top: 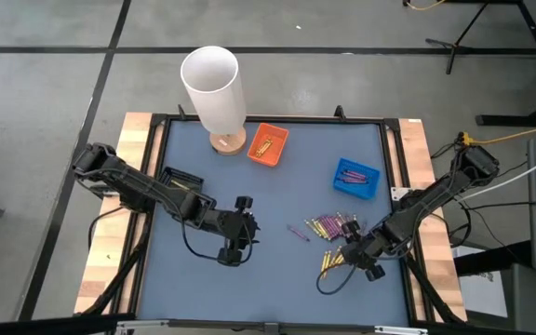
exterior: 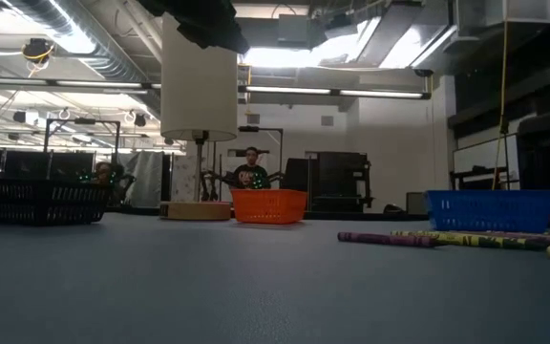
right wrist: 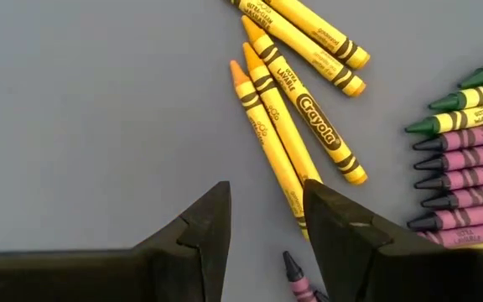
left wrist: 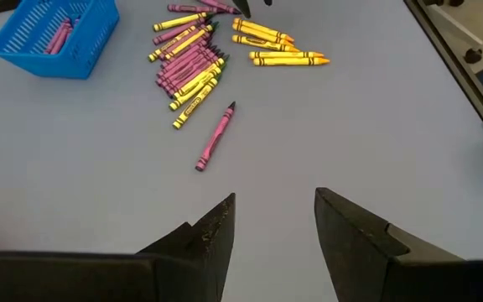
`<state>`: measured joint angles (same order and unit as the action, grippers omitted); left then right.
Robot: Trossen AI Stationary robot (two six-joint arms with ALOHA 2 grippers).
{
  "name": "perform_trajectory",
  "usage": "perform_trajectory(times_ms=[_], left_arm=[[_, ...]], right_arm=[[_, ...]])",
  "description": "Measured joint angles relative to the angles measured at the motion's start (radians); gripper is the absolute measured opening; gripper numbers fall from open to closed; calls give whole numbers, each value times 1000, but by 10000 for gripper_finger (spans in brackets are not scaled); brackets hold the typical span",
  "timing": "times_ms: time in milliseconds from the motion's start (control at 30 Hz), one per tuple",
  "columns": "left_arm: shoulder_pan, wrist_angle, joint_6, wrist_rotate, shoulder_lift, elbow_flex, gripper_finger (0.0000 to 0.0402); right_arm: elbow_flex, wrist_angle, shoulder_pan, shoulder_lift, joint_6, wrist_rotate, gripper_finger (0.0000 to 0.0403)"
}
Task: Sort crayons
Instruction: Put the yellow crayon into the orange basket
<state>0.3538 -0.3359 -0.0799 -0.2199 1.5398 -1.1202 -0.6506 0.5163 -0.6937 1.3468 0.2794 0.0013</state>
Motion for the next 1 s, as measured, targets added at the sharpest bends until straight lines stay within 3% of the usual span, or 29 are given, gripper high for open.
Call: perform_trajectory(times_ms=[500,867,1000], left_arm=[[0,4,1,-1,0,0,149],[0,14,3,-4,0,0,149],[0,14,3,-4,0,0,149]], right_arm=[[-1,-45,0,104,-8,17,150],[-2,-49,-1,111,-24,30,149],[-2,-48,-1,111,-24,31,130]])
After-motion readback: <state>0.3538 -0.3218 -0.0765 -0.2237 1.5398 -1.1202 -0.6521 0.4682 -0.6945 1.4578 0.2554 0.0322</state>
